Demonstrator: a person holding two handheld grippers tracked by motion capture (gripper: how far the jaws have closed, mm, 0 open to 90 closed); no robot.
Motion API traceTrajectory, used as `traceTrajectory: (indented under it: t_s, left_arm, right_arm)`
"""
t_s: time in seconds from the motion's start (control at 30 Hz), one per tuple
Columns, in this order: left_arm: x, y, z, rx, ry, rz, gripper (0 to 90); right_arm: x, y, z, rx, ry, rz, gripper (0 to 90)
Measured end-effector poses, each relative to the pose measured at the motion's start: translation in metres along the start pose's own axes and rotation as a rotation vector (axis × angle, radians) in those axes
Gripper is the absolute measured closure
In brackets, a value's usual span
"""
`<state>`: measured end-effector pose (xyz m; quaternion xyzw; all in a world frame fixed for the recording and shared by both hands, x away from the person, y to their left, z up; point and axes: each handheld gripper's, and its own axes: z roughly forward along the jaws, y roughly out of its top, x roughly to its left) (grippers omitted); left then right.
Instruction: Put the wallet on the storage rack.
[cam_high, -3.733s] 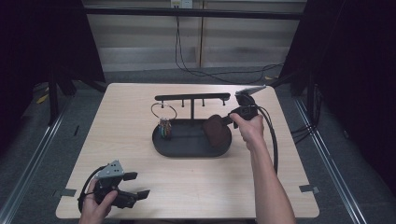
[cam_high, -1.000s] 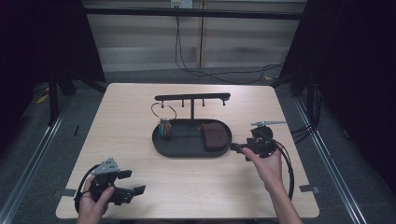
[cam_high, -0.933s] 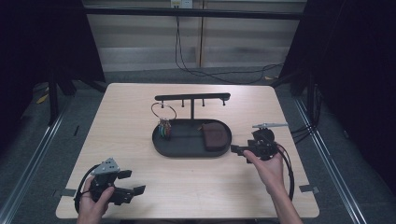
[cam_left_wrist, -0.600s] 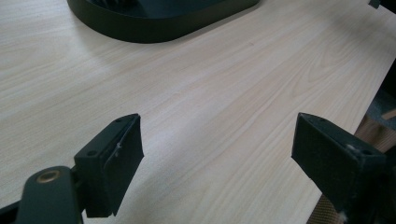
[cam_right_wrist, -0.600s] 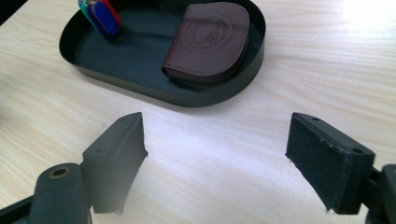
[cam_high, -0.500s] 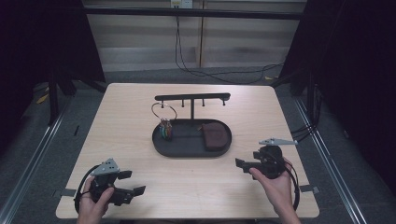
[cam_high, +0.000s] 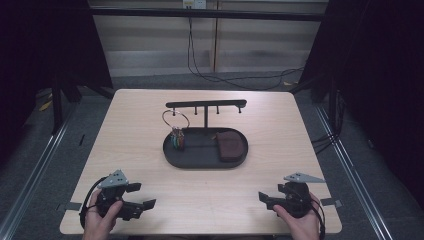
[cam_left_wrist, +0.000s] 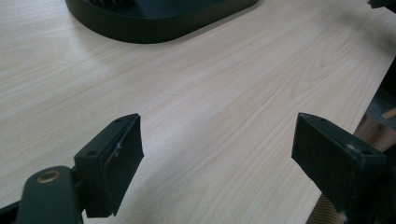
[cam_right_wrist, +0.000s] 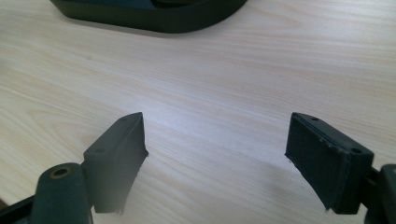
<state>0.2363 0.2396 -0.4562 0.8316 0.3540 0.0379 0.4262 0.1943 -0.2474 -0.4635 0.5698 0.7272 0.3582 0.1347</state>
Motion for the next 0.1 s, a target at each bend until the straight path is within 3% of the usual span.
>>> traceTrajectory:
  t_s: [0.1]
  left_arm:
    - [-0.0027, -0.0014, -0.0019, -0.008, -0.007, 0.03, 16.3]
  right_arm:
    - [-0.0043, -0.0004, 0.0004, -0.013, -0.024, 0.004, 19.3]
